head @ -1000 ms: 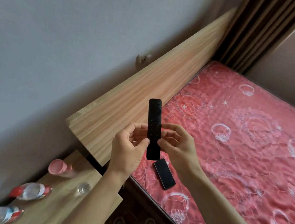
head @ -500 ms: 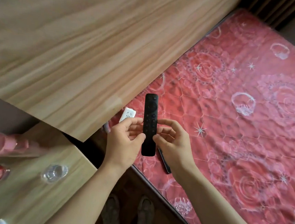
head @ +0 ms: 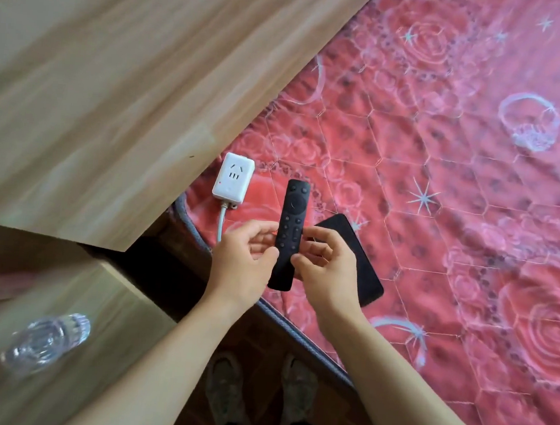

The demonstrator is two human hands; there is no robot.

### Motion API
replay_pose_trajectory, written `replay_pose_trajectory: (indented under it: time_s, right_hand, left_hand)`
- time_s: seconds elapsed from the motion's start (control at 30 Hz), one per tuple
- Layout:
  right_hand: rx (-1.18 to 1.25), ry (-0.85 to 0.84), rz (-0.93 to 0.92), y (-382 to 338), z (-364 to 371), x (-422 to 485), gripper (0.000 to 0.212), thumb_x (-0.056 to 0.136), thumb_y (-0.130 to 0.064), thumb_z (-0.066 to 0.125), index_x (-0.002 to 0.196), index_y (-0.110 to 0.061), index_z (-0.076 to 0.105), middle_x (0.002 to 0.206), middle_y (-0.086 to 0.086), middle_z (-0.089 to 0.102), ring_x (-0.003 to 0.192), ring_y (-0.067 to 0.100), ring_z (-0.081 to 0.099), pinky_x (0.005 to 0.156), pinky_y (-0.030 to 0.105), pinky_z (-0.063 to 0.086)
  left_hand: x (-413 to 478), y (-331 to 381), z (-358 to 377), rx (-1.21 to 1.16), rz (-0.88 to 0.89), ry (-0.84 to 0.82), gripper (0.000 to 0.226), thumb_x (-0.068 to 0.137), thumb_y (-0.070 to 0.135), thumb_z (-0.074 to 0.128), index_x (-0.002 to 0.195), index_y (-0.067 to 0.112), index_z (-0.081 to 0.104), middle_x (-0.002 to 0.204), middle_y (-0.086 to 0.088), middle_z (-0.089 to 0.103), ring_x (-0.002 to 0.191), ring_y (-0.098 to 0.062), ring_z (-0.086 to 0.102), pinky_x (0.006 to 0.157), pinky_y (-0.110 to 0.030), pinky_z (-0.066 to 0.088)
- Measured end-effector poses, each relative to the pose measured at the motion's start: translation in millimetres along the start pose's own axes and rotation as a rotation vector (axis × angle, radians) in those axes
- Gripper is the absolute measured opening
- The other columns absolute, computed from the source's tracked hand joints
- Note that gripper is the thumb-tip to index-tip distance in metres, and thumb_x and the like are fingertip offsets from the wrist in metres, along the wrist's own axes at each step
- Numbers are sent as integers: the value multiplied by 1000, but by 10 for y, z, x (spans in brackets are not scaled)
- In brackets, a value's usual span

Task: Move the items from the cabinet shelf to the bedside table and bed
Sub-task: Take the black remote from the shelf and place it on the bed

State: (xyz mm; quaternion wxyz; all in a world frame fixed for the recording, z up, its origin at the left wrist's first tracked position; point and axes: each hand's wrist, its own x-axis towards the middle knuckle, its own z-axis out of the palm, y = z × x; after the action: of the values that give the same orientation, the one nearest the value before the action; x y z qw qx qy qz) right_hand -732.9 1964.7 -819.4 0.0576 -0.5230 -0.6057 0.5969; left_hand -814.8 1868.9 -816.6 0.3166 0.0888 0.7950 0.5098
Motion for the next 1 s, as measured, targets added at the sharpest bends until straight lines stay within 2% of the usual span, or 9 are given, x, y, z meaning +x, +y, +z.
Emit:
replay_pose_trajectory:
  time_s: [0.07,0.2,0.3,0.47,0.6,0.7,0.77,0.87,1.0]
  right_hand:
    - [10,26,9,94,57,75,41,82,8,68,99,-30,68,92,4,75,88,24,75,81,50,62]
    - [26,77,34,228,164,167,40,82,6,70,96,-31,67,88,0,74,84,22,74,76,48,63]
    - [19,105,59,312,227,224,40,82,5,71,94,-33,66,87,-2,73,83,19,73,76,47,63]
    - [-31,66,74,409,248,262,36,85,4,69,104,-27,68,89,-3,75,83,14,73,81,41,63]
    - [-52,-15,59,342,238,266,33,89,-5,64,107,-33,66,92,-7,73,85,8,71,83,35,61]
    - [-55,-40,56,307,238,260,30,92,-11,62,114,-30,66,100,-6,73,92,9,70,88,36,60]
    - [-62,-24,38,300,234,237,25,93,-15,62,111,-31,64,104,-7,70,94,8,69,91,39,59]
    - [-45,9,16,257,188,208,18,92,-22,61,108,-30,64,103,-7,71,95,11,69,93,44,57]
    - [4,19,-4,108,48,162,16,95,-24,60,110,-27,66,96,-10,70,92,14,69,95,44,56]
  left_hand:
    - [108,-83,25,29,0,-22,37,83,-6,61,110,16,73,99,3,76,90,-8,72,80,-15,56]
    - [273,-248,68,79,-21,-40,33,83,4,61,108,20,75,99,7,77,91,-9,73,88,-34,60]
    - [341,-339,111,127,-36,-55,31,82,14,60,107,24,75,97,11,77,91,-9,73,88,-39,60]
    - [361,-400,161,234,-47,-75,33,89,13,62,120,20,72,108,10,75,90,-1,68,92,-27,56]
    - [366,-402,146,257,-47,-51,33,91,14,61,122,21,69,109,11,72,88,5,64,90,-19,51]
    - [350,-397,135,252,-48,-34,33,92,14,61,124,19,67,109,9,70,89,3,64,82,-7,47]
    - [335,-395,120,231,-54,-19,32,92,14,61,124,17,66,110,8,69,90,4,64,74,1,45]
    - [323,-365,74,191,-61,18,28,94,18,61,121,16,67,112,5,70,94,4,65,74,-2,48]
    - [299,-223,-7,133,-58,65,22,94,18,62,115,15,69,108,5,72,96,-2,67,88,-20,53]
